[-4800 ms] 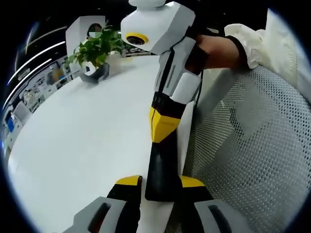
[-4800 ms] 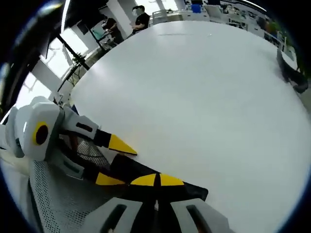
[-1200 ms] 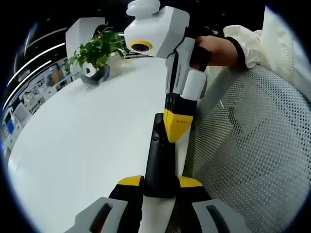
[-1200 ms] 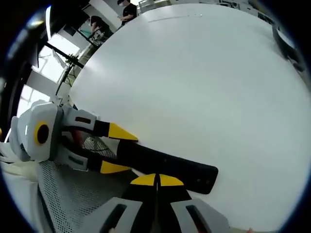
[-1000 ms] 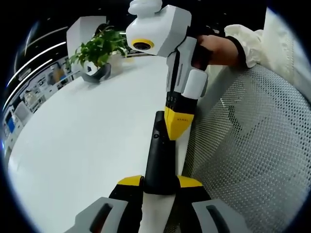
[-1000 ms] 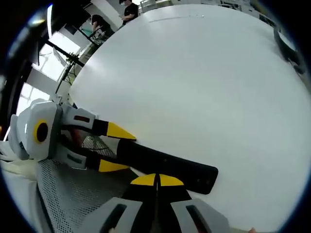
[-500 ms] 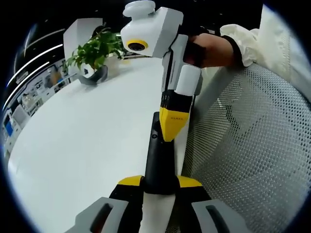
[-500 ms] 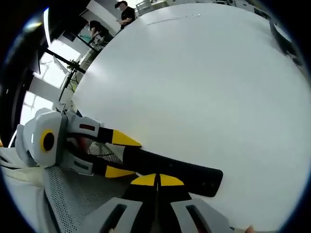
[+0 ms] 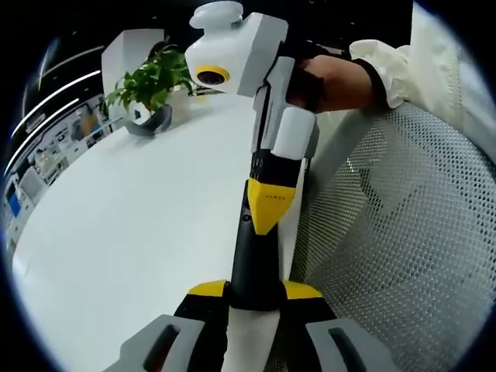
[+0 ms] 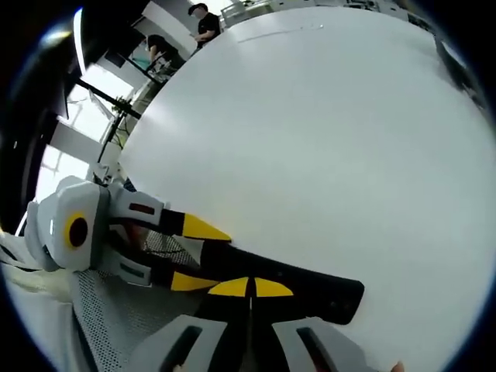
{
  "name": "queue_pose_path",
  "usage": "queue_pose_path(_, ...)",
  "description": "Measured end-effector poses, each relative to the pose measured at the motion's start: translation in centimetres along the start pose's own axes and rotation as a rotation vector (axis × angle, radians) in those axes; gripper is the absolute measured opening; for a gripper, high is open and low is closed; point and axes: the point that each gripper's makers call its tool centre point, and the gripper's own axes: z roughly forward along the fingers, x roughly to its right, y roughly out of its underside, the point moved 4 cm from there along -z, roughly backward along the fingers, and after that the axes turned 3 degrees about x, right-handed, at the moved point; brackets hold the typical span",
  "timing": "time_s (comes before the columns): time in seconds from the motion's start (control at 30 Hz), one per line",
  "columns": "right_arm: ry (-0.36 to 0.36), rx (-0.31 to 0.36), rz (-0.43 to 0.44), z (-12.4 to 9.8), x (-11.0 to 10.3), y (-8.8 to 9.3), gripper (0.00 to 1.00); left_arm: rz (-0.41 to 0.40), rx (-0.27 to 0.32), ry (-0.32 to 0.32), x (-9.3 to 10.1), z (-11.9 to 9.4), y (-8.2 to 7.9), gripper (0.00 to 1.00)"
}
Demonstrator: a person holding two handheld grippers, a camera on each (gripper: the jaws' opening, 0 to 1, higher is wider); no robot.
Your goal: Press the specified remote control buttons in sequence, fully releasing each button before pressing the next.
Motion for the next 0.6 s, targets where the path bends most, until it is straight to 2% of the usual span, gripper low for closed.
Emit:
queue_pose_path(0.2, -0.018, 0.013, 0.044, 0.0, 0.12, -0.07, 0.0, 0.005, 0.001, 0.003, -0.01, -0.03, -0.03, 0.24)
queue_pose_path(0.6, 0.003, 0.033, 0.032, 0.05, 0.27, -0.4, 0.0, 0.005, 0.001, 0.003, -0.1, 0.01, -0.06, 0.24)
